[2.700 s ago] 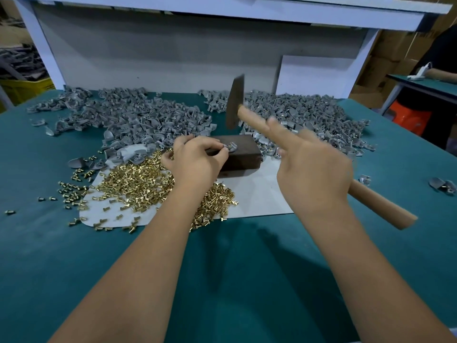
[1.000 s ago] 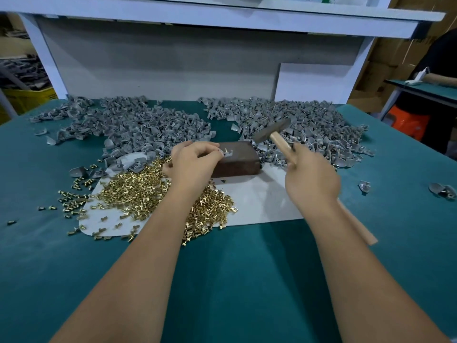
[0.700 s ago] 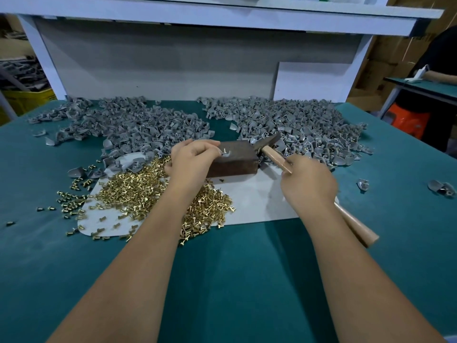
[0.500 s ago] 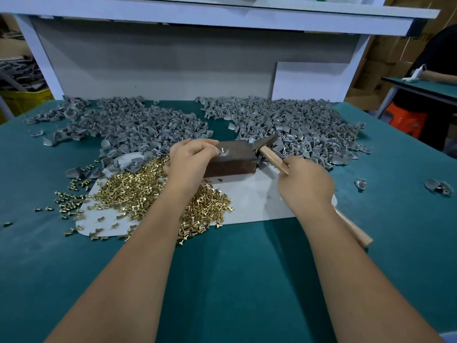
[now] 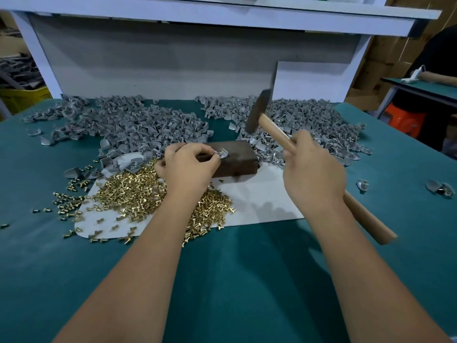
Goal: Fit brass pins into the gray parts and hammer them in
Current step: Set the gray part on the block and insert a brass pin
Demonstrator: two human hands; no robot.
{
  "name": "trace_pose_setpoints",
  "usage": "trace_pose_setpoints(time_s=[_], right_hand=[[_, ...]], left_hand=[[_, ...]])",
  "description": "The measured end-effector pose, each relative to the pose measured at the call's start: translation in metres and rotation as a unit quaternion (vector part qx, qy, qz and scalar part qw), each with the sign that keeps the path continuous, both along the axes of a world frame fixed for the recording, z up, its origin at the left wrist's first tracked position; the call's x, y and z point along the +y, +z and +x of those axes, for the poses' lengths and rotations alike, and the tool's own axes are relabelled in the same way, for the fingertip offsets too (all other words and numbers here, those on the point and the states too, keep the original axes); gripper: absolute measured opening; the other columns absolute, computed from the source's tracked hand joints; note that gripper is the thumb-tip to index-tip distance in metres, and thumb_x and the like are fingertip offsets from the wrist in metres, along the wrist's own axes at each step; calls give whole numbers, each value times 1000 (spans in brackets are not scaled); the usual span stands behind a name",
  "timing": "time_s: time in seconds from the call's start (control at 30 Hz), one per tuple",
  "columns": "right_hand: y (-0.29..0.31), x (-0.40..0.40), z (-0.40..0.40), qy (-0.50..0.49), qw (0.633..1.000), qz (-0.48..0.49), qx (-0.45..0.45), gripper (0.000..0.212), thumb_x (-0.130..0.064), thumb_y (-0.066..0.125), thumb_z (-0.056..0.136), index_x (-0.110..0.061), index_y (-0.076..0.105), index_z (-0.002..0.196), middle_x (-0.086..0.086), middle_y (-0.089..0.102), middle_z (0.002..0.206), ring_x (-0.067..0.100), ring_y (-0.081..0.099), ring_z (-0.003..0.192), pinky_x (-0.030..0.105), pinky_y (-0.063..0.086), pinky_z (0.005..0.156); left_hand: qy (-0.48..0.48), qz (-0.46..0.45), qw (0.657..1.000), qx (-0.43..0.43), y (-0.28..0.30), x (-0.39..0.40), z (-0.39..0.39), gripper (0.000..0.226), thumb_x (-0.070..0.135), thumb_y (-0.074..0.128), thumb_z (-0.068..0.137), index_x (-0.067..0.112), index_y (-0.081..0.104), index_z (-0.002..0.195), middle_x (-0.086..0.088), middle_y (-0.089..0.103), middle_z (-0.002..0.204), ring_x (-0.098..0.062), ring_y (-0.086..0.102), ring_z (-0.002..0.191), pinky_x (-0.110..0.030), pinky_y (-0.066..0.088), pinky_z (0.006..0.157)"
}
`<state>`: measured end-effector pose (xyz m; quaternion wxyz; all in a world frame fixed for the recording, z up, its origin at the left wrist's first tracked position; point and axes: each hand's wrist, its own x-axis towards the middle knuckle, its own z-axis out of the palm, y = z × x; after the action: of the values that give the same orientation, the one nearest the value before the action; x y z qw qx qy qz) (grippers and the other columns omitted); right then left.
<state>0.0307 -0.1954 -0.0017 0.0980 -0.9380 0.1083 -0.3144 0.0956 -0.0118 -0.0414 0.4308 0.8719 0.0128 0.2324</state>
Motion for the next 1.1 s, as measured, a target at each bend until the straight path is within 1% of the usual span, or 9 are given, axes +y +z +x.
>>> trace_pose_setpoints(time_s=[0.1, 0.23, 0.37, 0.47, 0.63, 0.77, 0.9, 1.0, 1.1], right_hand=[[7, 16, -13, 62, 997, -51, -17, 41, -26, 48, 96, -40, 40, 134, -5, 55, 89, 27, 48, 65, 28, 18, 49], [8, 32, -20, 83, 989, -114, -41, 53, -19, 58, 90, -44, 45, 135, 0, 59, 84, 31, 59, 68, 27, 18, 49], [7, 39, -27, 63, 988, -131, -50, 57, -11, 68, 80, -34, 55, 132, 4, 59, 74, 29, 49, 53, 24, 17, 49], [5, 40, -26, 65, 980, -188, 9, 61, -16, 57, 88, -42, 40, 140, 1, 60, 89, 28, 55, 65, 26, 17, 49], [16, 44, -26, 53, 986, -151, -39, 62, -9, 64, 77, -32, 54, 133, 5, 57, 73, 27, 45, 52, 25, 21, 48], [10, 46, -23, 58, 976, -204, 37, 65, -15, 53, 87, -42, 33, 143, 0, 57, 90, 27, 59, 71, 29, 21, 51], [13, 47, -23, 56, 987, -146, -22, 65, -12, 67, 76, -32, 51, 136, 6, 58, 77, 28, 49, 54, 26, 21, 48], [6, 42, -19, 63, 982, -175, 27, 62, -21, 55, 89, -43, 33, 142, 0, 60, 97, 27, 61, 71, 27, 20, 49], [10, 36, -16, 52, 989, -141, 10, 60, -20, 50, 94, -47, 27, 143, 0, 59, 95, 28, 58, 68, 29, 27, 50]], left_hand=[[12, -19, 1000, -3, -3, -1, 3, 27, 39, 75, 78, 47, 58, 59, 38, 43, 79, -8, 33, 125, -34, 12, 97], [43, -20, 999, 13, -3, -2, 5, 28, 42, 78, 74, 46, 58, 55, 23, 60, 105, -5, 34, 129, -33, 11, 97], [62, 13, 998, -23, -4, -6, 5, 12, 41, 79, 74, 41, 70, 66, 35, 38, 76, -8, 38, 131, -40, 9, 105], [55, 6, 998, -6, -4, -5, 4, 6, 41, 79, 74, 41, 73, 73, 33, 34, 87, -5, 34, 133, -39, 8, 106], [70, 17, 997, -17, -6, -6, 4, 9, 45, 76, 76, 36, 76, 80, 24, 54, 86, -5, 37, 132, -43, 11, 108], [66, 31, 997, -14, -6, -4, 3, 14, 47, 74, 78, 36, 77, 87, 26, 52, 83, -6, 36, 132, -47, 14, 109], [84, 19, 996, -13, -6, -6, 5, 12, 47, 73, 78, 36, 76, 83, 16, 66, 102, -4, 38, 129, -40, 11, 106], [68, 24, 997, -9, -6, -5, 4, 12, 45, 73, 78, 36, 77, 85, 24, 54, 90, -5, 36, 129, -41, 11, 105], [66, 16, 998, 6, -5, -5, 4, 8, 46, 73, 79, 39, 75, 82, 27, 53, 84, -2, 34, 126, -40, 11, 104]])
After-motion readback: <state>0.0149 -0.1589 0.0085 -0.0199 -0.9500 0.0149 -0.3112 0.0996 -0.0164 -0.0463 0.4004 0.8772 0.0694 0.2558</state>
